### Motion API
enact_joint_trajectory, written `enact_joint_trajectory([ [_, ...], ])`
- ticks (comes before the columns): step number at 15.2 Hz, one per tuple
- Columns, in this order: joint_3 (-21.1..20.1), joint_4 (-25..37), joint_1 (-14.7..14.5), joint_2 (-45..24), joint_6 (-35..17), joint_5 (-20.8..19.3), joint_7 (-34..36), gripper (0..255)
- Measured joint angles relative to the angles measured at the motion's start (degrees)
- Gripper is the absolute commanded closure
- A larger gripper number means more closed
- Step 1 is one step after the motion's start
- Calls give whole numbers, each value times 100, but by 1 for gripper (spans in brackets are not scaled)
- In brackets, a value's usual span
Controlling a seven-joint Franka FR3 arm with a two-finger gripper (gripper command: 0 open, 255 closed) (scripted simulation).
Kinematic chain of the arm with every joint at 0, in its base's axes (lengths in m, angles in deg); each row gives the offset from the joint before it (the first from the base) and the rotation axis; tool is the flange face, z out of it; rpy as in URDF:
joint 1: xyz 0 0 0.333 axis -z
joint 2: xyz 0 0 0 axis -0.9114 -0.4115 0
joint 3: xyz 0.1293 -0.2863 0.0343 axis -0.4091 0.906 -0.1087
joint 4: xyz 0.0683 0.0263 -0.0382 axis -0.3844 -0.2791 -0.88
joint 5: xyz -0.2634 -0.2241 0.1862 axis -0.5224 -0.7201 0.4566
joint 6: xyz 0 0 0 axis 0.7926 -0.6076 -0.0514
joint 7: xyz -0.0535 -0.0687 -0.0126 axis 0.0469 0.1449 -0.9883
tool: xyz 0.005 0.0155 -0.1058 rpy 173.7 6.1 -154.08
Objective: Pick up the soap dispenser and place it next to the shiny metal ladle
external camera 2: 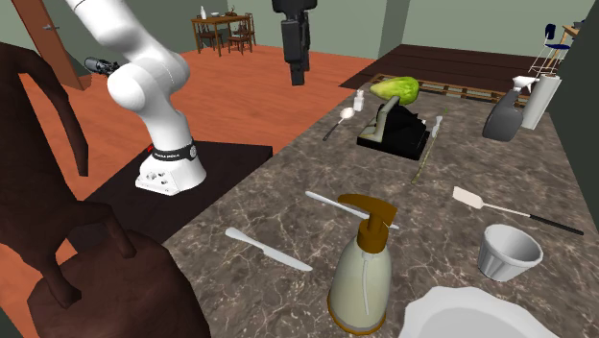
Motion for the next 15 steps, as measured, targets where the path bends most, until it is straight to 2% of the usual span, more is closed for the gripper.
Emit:
enact_joint_trajectory([
  [7,565,705,82,-1248,-540,65,-776,0],
  [15,1072,2108,329,-2964,-779,619,-1824,0],
])
